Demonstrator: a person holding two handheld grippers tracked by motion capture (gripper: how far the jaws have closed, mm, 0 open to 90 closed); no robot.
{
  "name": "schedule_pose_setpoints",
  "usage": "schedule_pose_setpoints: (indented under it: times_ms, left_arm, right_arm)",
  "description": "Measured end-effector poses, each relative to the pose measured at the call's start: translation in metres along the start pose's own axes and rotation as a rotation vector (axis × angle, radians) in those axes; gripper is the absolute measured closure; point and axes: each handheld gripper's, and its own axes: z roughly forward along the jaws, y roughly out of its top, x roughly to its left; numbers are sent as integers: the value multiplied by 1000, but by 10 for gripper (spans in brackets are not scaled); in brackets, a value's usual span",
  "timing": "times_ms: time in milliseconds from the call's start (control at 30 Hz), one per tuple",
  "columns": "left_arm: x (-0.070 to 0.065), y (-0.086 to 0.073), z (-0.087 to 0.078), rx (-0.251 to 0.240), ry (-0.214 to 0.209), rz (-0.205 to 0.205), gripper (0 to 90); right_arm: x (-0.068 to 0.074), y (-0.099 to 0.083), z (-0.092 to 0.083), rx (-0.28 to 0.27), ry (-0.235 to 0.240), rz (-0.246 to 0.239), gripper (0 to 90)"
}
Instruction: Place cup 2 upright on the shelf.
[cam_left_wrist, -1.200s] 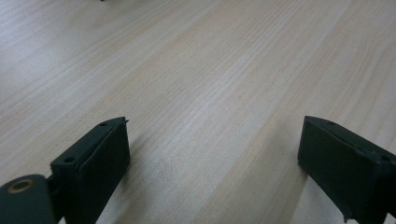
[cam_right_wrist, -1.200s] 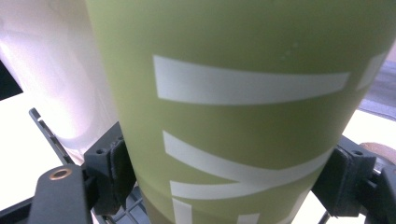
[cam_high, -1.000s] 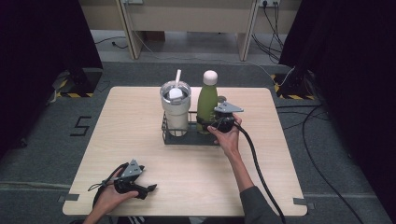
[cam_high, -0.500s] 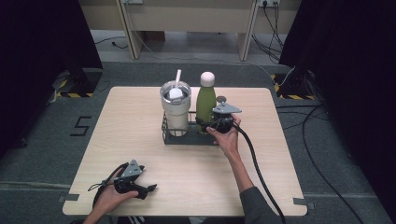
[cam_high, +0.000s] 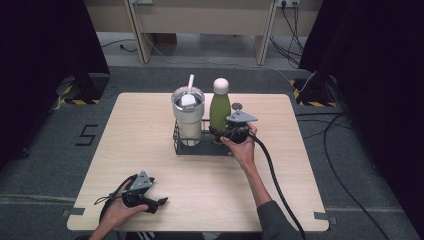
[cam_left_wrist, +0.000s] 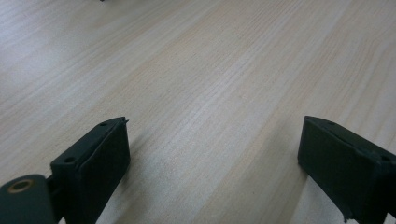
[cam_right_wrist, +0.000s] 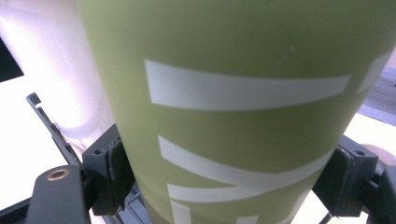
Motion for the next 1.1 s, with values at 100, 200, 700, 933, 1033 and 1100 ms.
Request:
schedule_pose_setpoints:
  times_ms: [100, 200, 700, 933, 1033, 1100]
  left_arm:
    - [0, 0, 0, 1, 0, 1, 86]
    - [0, 0, 0, 1, 0, 1, 86]
    - [0, 0, 0, 0, 0, 0, 86]
    - [0, 0, 0, 1, 0, 2, 86]
    - [0, 0, 0, 0, 0, 0, 86]
    - [0, 0, 0, 0, 0, 0, 86]
  right_arm:
    - [-1, 0, 0, -3, 6, 18, 163]
    - [-3, 0, -5, -18, 6, 52, 150]
    - [0, 5, -27, -41, 5, 48, 149]
    - [3, 7, -37, -42, -9, 33, 149]
    - [5, 7, -44, -52, -2, 30, 149]
    - [6, 7, -48, -59, -1, 25, 149]
